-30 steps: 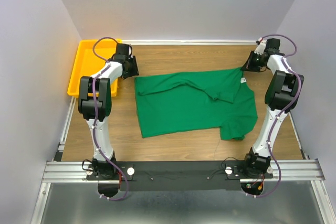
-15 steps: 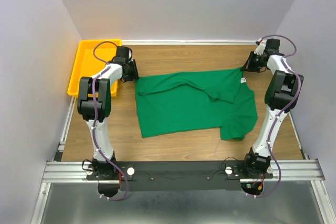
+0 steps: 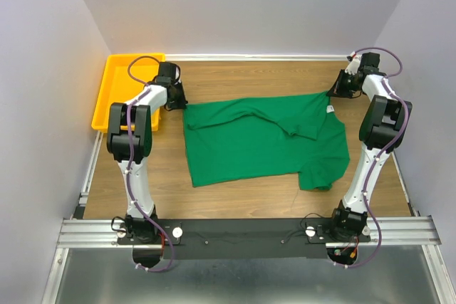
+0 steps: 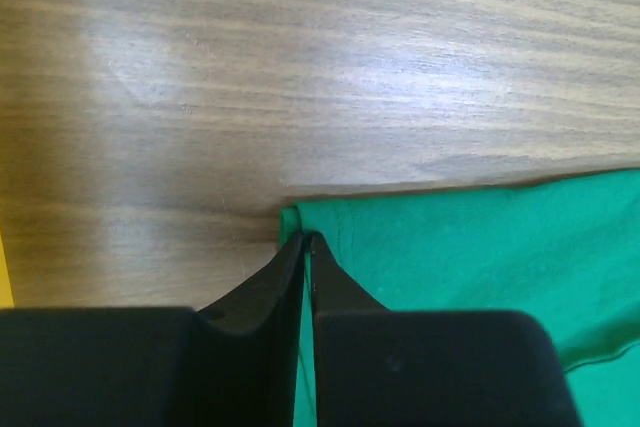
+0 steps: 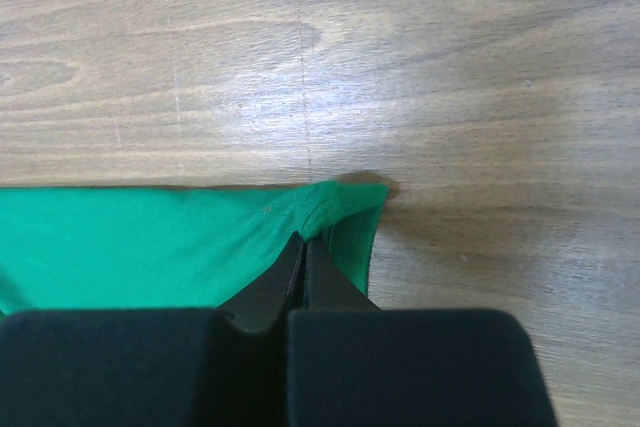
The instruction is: Fold and stack the t-shirts
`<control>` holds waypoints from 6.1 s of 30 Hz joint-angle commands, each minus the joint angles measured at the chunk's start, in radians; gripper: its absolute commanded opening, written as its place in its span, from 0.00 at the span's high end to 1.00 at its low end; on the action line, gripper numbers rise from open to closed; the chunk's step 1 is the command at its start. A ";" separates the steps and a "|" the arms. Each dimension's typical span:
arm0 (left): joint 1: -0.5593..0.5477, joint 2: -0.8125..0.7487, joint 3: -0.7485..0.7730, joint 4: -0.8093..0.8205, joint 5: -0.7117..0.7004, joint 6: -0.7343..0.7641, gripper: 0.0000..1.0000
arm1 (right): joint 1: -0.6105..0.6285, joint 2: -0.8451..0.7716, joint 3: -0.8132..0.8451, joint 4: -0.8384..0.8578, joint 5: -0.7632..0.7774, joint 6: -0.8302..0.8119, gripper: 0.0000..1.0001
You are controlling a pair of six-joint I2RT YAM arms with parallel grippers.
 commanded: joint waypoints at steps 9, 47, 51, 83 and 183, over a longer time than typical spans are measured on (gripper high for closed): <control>-0.001 0.066 0.092 -0.038 0.030 0.020 1.00 | -0.003 0.029 0.035 0.007 0.047 -0.022 0.99; 0.015 0.100 0.168 -0.127 -0.026 0.076 1.00 | -0.005 0.026 0.061 0.009 0.115 -0.042 0.99; 0.024 0.127 0.217 -0.139 -0.032 0.079 1.00 | -0.005 0.038 0.094 0.009 0.126 -0.042 0.99; 0.004 -0.454 -0.353 0.174 0.154 -0.052 0.52 | -0.013 -0.284 -0.340 0.002 -0.087 -0.258 0.44; -0.067 -0.228 -0.310 0.205 0.125 -0.112 1.00 | -0.013 -0.140 -0.258 0.005 -0.034 -0.125 0.86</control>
